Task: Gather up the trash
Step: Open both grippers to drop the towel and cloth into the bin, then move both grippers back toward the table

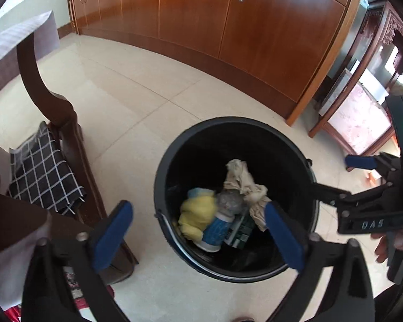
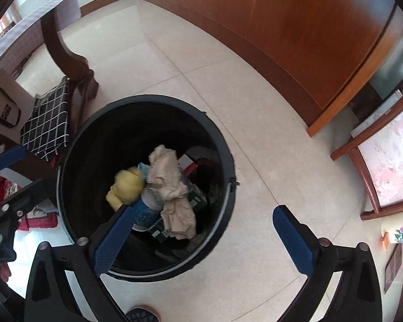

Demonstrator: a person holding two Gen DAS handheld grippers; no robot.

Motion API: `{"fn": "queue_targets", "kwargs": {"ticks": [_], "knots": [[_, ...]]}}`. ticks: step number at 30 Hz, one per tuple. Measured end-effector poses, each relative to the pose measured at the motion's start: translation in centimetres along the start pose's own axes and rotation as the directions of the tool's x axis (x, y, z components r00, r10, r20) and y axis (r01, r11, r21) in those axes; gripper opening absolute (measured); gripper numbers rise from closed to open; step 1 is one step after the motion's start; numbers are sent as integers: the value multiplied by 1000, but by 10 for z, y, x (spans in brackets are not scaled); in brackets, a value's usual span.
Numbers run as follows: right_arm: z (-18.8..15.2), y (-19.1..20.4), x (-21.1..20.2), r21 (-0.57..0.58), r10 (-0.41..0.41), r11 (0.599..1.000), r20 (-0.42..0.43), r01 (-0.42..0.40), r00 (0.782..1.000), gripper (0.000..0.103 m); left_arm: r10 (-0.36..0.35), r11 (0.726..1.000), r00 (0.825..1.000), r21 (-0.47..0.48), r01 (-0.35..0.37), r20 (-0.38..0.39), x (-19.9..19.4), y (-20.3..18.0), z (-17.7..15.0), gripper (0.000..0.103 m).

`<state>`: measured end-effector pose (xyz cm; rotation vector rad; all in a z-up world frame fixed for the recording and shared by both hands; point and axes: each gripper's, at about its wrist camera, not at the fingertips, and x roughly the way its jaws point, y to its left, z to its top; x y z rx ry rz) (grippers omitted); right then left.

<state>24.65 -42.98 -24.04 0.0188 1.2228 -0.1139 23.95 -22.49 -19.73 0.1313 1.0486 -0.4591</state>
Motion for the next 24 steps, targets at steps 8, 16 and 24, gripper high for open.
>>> {"fn": "queue_targets", "kwargs": {"ticks": [8, 16, 24], "knots": [[-6, -19, -6, 70, -26, 997, 32, 24, 999, 103, 0, 1000, 1000, 1, 0, 1, -4, 0, 1, 100], [-10, -16, -22, 86, -18, 996, 76, 11, 997, 103, -3, 1000, 1000, 5, 3, 9, -12, 1, 2, 100], [-16, -15, -51, 73, -20, 997, 130, 10, 991, 103, -20, 1000, 999, 3, 20, 38, -40, -9, -2, 100]]}}
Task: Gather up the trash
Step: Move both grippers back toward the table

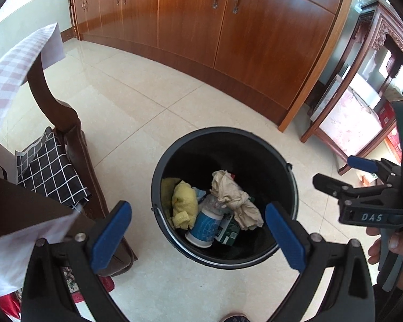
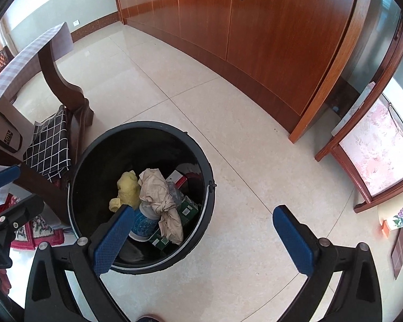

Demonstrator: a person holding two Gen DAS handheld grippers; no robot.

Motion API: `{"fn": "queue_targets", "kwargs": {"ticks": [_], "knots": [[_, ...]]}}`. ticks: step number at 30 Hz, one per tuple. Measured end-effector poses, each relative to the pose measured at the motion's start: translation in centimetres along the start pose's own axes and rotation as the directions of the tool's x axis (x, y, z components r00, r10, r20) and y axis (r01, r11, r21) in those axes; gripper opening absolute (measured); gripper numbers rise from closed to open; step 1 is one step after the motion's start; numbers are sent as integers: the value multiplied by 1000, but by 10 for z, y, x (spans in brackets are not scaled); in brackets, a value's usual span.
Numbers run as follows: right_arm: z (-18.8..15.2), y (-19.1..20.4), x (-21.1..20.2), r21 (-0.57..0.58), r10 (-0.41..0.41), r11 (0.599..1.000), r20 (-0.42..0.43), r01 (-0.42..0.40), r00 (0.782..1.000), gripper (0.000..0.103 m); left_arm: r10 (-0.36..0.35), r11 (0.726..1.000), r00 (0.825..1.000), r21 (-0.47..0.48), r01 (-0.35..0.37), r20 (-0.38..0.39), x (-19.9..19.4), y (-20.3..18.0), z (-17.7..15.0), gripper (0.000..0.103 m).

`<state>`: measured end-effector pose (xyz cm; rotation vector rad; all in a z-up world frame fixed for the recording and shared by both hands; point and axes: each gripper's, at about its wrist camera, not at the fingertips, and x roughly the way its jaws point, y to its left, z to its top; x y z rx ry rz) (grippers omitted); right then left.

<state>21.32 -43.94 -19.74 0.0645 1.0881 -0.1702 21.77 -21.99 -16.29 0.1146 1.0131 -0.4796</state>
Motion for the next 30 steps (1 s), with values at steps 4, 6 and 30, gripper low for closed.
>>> {"fn": "queue_targets", "kwargs": {"ticks": [4, 6, 30], "knots": [[2, 1, -15, -4, 4, 1000, 18, -3, 1000, 103, 1, 1000, 1000, -1, -1, 20, -13, -6, 2, 100], [3, 1, -24, -7, 4, 1000, 32, -3, 999, 103, 5, 1000, 1000, -2, -5, 30, -20, -7, 4, 100], [21, 39, -146, -22, 59, 998, 221, -55, 973, 103, 23, 998, 972, -64, -8, 236, -140, 23, 4, 100]]}}
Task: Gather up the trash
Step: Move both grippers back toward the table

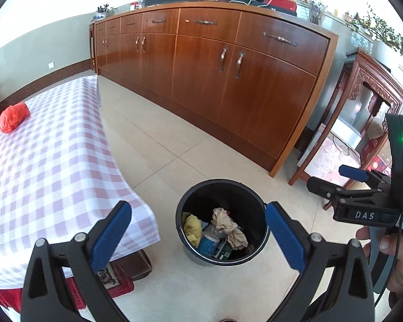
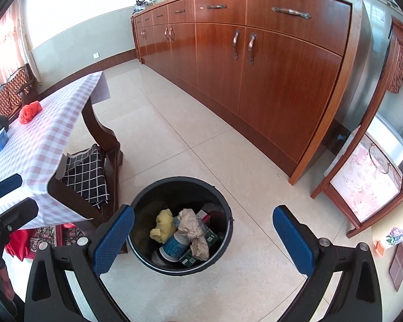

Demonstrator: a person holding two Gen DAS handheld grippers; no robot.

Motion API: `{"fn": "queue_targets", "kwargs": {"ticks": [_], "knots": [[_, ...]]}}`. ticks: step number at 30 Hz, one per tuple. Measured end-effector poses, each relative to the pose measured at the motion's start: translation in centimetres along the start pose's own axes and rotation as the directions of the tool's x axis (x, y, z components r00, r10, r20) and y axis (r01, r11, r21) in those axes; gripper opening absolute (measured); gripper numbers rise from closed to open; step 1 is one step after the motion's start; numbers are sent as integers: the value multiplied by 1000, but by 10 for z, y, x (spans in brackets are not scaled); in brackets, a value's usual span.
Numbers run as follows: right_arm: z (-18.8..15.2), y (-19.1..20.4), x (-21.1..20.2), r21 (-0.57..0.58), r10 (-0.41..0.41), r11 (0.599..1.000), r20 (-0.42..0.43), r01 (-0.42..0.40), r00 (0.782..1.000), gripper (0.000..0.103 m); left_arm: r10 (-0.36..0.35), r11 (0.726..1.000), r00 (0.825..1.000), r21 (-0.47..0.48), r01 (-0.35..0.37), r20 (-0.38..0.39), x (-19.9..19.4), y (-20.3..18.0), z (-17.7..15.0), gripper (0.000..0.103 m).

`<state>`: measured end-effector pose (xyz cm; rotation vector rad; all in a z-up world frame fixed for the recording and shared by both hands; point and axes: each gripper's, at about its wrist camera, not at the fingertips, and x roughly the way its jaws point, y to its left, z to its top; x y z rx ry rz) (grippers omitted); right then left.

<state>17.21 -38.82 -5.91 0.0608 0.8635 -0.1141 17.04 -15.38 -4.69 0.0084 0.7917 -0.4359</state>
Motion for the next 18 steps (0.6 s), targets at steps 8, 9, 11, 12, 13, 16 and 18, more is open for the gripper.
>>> {"fn": "queue_targets", "kwargs": {"ticks": [8, 9, 11, 12, 13, 16, 18], "knots": [[18, 64, -12, -71, 72, 995, 37, -69, 997, 103, 90, 994, 995, -72, -88, 32, -26, 48, -6, 100], [21, 74, -12, -82, 83, 993, 43, -79, 996, 103, 116, 990, 993, -80, -112, 38, -30, 57, -7, 100], [28, 95, -12, -104, 109, 989, 52, -104, 993, 103, 157, 984, 986, -100, -151, 53, -38, 71, -9, 100], [31, 107, -11, -119, 125, 986, 54, -117, 991, 103, 176, 979, 983, -117, -168, 59, -43, 81, -10, 100], [34, 118, -10, -134, 136, 983, 54, -128, 989, 103, 190, 975, 980, -132, -181, 62, -46, 90, -10, 100], [40, 157, -7, -181, 176, 970, 58, -163, 983, 103, 251, 956, 965, -172, -236, 71, -58, 115, -15, 100], [43, 182, -5, -211, 209, 958, 53, -193, 977, 103, 291, 942, 954, -196, -273, 73, -66, 133, -20, 100]]}}
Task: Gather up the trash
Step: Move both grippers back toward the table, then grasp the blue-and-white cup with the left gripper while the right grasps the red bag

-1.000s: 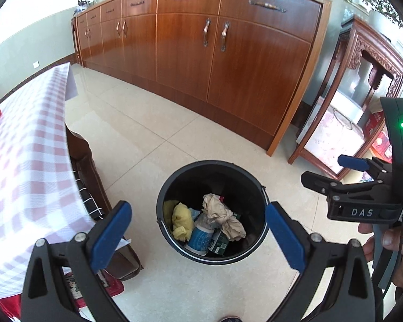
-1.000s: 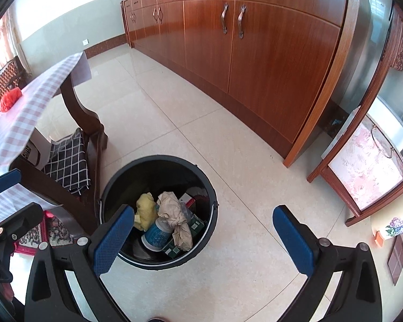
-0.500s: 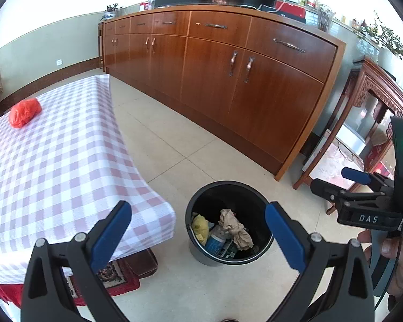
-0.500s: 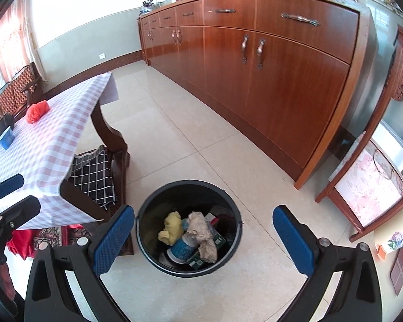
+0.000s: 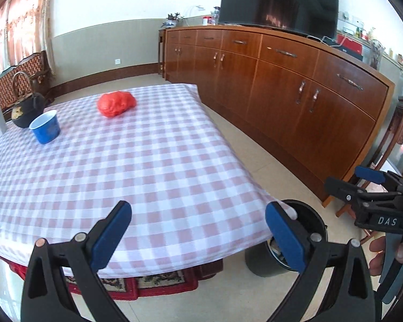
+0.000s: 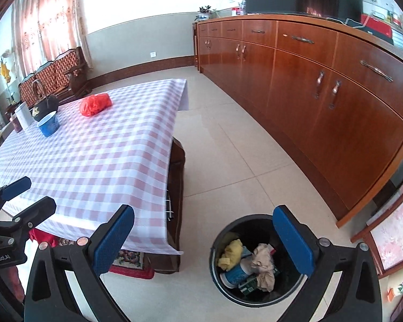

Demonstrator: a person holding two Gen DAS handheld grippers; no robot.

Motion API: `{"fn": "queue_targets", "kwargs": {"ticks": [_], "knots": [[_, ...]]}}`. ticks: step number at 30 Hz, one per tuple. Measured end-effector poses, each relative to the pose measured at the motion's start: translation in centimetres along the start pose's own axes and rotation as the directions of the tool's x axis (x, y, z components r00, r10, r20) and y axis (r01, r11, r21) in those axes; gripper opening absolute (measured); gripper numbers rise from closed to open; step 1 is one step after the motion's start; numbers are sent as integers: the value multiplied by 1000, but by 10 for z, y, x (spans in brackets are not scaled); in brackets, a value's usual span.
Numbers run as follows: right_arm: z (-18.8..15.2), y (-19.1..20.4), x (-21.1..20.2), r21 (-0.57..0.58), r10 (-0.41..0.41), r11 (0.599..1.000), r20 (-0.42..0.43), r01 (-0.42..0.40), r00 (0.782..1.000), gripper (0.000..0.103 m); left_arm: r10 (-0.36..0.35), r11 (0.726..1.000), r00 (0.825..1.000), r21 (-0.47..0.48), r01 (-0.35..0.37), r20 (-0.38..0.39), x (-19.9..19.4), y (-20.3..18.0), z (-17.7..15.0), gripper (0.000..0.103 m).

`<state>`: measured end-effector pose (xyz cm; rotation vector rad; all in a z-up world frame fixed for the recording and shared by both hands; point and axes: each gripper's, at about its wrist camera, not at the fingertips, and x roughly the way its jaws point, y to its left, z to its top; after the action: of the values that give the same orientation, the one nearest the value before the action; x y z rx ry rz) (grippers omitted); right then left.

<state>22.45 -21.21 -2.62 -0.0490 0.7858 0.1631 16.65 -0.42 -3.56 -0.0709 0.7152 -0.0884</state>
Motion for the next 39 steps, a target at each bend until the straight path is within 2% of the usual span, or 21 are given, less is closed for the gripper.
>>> {"fn": "queue_targets", "kwargs": {"ticks": [5, 9, 13, 16, 19, 27, 35, 37, 39], "knots": [[18, 54, 21, -76, 58, 995, 12, -57, 998, 103, 91, 994, 996, -63, -89, 18, -7, 50, 2, 100], [32, 98, 45, -139, 123, 982, -44, -129, 991, 103, 153, 981, 988, -125, -150, 15, -10, 98, 3, 100], [54, 143, 66, -171, 158, 971, -73, -169, 985, 103, 226, 961, 974, -168, -219, 22, -13, 137, 9, 91], [73, 178, 80, -221, 169, 959, -55, -177, 984, 103, 256, 949, 966, -199, -246, 25, -10, 167, 18, 91], [95, 208, 102, -267, 188, 944, -45, -194, 981, 103, 273, 941, 962, -206, -267, 3, 2, 195, 27, 91], [140, 263, 180, -303, 229, 921, -87, -245, 970, 103, 307, 925, 950, -218, -312, -57, 63, 252, 53, 91], [183, 284, 256, -266, 232, 928, -130, -259, 964, 103, 309, 924, 943, -198, -328, -120, 124, 286, 86, 89], [191, 285, 269, -252, 238, 930, -141, -267, 961, 101, 302, 927, 943, -187, -325, -143, 138, 290, 93, 82], [197, 285, 278, -241, 244, 931, -144, -273, 959, 91, 287, 927, 947, -209, -313, -146, 146, 295, 99, 80]]}}
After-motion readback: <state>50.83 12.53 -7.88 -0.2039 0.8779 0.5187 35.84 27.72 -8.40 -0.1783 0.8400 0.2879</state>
